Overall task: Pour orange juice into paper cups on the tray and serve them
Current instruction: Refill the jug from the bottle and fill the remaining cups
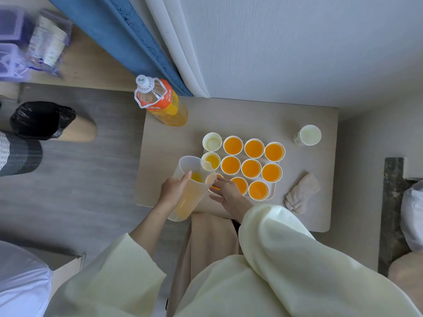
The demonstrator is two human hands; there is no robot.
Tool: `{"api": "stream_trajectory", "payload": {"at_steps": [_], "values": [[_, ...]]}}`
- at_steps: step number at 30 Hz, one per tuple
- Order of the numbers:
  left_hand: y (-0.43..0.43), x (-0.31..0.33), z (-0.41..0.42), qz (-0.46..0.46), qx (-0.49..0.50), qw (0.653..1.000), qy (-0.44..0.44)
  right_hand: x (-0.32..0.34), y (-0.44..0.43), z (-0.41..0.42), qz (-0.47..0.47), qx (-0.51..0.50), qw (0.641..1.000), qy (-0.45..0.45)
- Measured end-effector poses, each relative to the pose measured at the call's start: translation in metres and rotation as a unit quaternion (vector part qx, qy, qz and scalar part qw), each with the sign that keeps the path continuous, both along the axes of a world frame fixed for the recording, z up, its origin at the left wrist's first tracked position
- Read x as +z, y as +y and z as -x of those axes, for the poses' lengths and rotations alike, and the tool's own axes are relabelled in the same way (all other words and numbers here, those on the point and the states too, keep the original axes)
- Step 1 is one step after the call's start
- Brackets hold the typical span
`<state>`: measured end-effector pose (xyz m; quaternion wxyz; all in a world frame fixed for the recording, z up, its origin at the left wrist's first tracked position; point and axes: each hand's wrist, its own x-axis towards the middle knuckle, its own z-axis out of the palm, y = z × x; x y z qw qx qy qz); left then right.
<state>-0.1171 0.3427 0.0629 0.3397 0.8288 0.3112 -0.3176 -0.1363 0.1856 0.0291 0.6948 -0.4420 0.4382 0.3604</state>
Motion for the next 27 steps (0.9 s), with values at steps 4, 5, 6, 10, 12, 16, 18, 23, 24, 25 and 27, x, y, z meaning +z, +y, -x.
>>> {"api": "stream_trajectory", "payload": {"at_steps": [4, 5, 6, 10, 12, 16, 18, 23, 24, 25, 27], "values": [[-0.0029, -0.0013, -0.0008, -0.005, -0.001, 1.000, 0.005, -0.0001, 0.0008, -0.0004, 0.006, -0.006, 1.000, 0.009], [-0.0038, -0.0010, -0.0011, -0.005, 0.000, 1.000, 0.006, 0.0000, 0.0008, -0.0007, 0.005, -0.006, 1.000, 0.009], [-0.0044, -0.0010, -0.0018, -0.005, 0.000, 1.000, 0.005, -0.0004, 0.0010, -0.0010, 0.005, -0.005, 1.000, 0.009], [-0.0049, 0.0002, -0.0028, -0.009, -0.004, 1.000, 0.007, -0.0011, 0.0000, -0.0024, 0.001, -0.006, 1.000, 0.010], [-0.0045, -0.0002, -0.0026, -0.010, -0.007, 1.000, 0.008, -0.0013, 0.0001, -0.0029, -0.001, -0.006, 1.000, 0.011], [-0.0042, -0.0014, -0.0038, -0.014, -0.013, 1.000, 0.011, -0.0004, 0.0006, -0.0033, -0.001, -0.004, 1.000, 0.017], [-0.0040, -0.0023, -0.0050, -0.014, -0.015, 1.000, 0.013, 0.0003, 0.0007, -0.0035, -0.002, -0.006, 1.000, 0.021], [-0.0041, -0.0028, -0.0072, -0.013, -0.014, 1.000, 0.015, -0.0002, 0.0012, -0.0037, -0.003, -0.003, 1.000, 0.023], [-0.0037, -0.0032, -0.0074, -0.014, -0.014, 1.000, 0.016, -0.0005, 0.0014, -0.0042, -0.003, -0.003, 1.000, 0.024], [-0.0032, -0.0035, -0.0076, -0.014, -0.012, 1.000, 0.016, -0.0003, 0.0017, -0.0045, -0.002, -0.003, 1.000, 0.025], [-0.0024, -0.0042, -0.0083, -0.017, -0.014, 1.000, 0.015, 0.0001, 0.0024, -0.0059, 0.001, -0.005, 1.000, 0.025]]}}
